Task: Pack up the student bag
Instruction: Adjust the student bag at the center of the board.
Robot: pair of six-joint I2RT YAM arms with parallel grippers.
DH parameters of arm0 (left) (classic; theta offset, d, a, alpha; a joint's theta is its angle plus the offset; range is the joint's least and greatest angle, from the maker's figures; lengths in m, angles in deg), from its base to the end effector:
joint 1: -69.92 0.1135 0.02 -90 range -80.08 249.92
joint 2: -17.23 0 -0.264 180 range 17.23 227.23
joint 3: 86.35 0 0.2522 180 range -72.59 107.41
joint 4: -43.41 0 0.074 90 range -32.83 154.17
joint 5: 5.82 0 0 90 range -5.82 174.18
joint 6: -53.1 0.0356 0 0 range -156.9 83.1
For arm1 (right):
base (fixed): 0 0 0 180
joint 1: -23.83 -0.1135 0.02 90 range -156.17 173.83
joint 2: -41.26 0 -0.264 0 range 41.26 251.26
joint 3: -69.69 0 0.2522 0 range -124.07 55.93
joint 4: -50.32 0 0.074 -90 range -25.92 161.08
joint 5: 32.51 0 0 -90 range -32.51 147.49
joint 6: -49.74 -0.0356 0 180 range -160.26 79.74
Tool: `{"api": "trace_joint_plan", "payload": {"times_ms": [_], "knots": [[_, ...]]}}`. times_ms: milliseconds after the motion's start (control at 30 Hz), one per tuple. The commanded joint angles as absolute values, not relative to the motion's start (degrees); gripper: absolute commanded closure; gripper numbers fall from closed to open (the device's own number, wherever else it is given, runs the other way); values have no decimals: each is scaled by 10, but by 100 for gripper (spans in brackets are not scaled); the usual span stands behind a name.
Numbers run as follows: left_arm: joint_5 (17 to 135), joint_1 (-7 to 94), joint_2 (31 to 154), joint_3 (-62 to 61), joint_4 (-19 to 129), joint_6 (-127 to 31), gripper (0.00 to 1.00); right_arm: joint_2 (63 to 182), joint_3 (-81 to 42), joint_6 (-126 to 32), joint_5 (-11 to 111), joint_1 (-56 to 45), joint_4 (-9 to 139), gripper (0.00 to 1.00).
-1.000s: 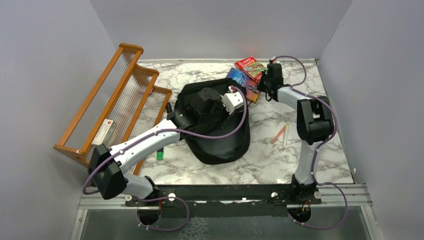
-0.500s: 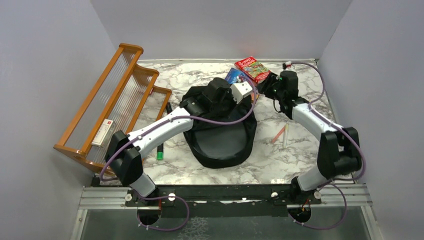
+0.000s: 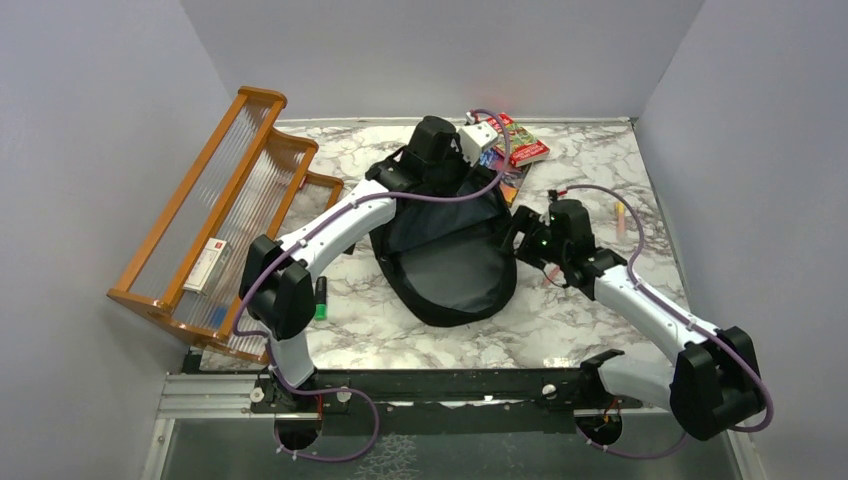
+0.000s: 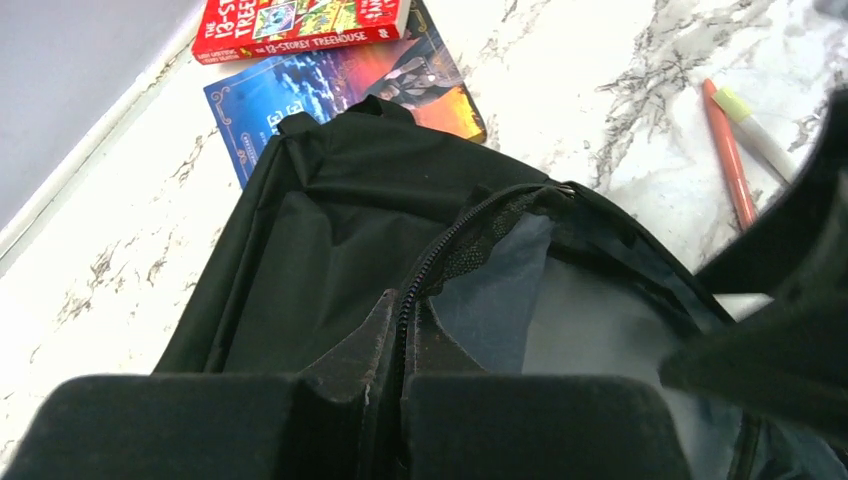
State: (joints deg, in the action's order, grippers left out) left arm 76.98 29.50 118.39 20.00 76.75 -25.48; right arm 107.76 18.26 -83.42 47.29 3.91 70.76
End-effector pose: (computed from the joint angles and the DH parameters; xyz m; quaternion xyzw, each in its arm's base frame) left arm 0.3158 -0.2748 0.3437 0.4033 0.7559 -0.1806 0.4831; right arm 0.2301 0.0901 0.2267 0.1385 0.8756 0.3059 0.3473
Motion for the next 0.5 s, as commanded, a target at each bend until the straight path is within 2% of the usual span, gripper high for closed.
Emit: {"api": "trace_joint_plan", "payload": {"times_ms": [0, 100, 233, 300, 467], "knots": [[747, 309, 1206, 242, 765, -251, 100, 1077, 177, -855, 488, -2, 753, 17], [747, 315, 1216, 251, 767, -252, 100, 1104, 173, -839, 514, -10, 770, 18], [754, 318, 1225, 273, 777, -253, 100, 1114, 167, -806, 580, -12, 808, 25], [753, 318, 1228, 286, 786, -252, 100, 1112, 162, -787, 609, -12, 825, 33], [751, 318, 1225, 305, 806, -255, 100, 1105, 145, -768, 622, -12, 860, 60]]}}
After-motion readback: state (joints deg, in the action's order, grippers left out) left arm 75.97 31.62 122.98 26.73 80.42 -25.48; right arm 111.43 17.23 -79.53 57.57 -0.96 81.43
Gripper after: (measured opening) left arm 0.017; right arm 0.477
